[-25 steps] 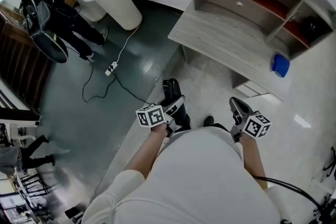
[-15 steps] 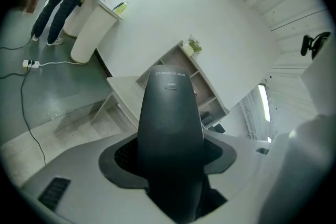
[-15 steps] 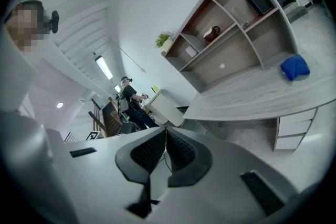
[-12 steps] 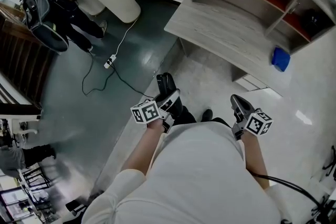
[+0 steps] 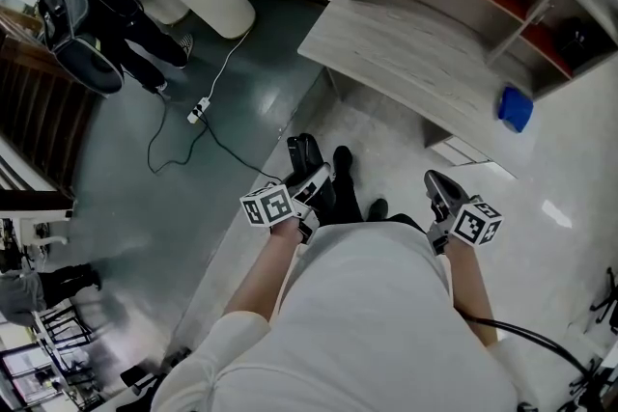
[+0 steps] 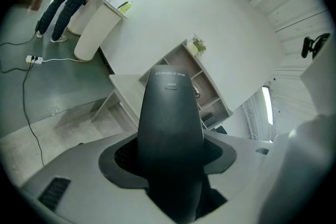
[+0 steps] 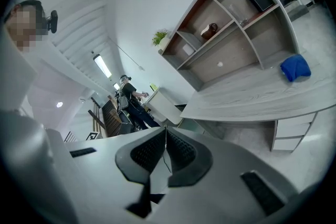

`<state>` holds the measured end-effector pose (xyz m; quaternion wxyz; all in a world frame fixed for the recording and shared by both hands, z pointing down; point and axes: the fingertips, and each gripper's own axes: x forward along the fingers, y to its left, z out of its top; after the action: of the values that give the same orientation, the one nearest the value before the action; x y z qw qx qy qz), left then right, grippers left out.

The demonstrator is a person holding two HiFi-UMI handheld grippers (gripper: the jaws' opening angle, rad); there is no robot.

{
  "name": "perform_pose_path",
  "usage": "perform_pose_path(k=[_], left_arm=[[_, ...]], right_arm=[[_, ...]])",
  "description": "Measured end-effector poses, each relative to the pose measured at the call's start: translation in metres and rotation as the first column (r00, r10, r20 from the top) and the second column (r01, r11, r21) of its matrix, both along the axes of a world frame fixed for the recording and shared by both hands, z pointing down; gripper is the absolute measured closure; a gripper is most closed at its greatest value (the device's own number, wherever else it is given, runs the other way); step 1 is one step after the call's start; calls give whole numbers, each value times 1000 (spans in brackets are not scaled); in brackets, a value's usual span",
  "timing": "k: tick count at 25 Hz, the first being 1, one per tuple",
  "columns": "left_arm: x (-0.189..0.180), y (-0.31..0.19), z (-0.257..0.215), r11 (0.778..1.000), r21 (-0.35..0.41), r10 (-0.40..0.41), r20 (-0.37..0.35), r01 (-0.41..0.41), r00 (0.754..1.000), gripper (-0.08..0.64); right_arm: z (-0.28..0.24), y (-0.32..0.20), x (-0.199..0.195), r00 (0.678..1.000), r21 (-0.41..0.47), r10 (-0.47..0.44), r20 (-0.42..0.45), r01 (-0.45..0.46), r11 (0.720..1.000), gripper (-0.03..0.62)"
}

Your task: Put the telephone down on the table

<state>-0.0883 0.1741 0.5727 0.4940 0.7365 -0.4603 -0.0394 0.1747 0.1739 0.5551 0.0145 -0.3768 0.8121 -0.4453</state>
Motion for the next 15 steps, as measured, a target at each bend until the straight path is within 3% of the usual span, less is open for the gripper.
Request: perform_pose_path(k=[10,15], left_arm=[[-4,-74,4,998,-1,65,-37,-65,997,279],[-10,-126,3,993,23,114,8,-114,993,279]], right_arm=[[-5,-57,-10,997,12,74,-5,-74,997,574],[-5,-97,-16,995,12,96,-24,-95,995,574]])
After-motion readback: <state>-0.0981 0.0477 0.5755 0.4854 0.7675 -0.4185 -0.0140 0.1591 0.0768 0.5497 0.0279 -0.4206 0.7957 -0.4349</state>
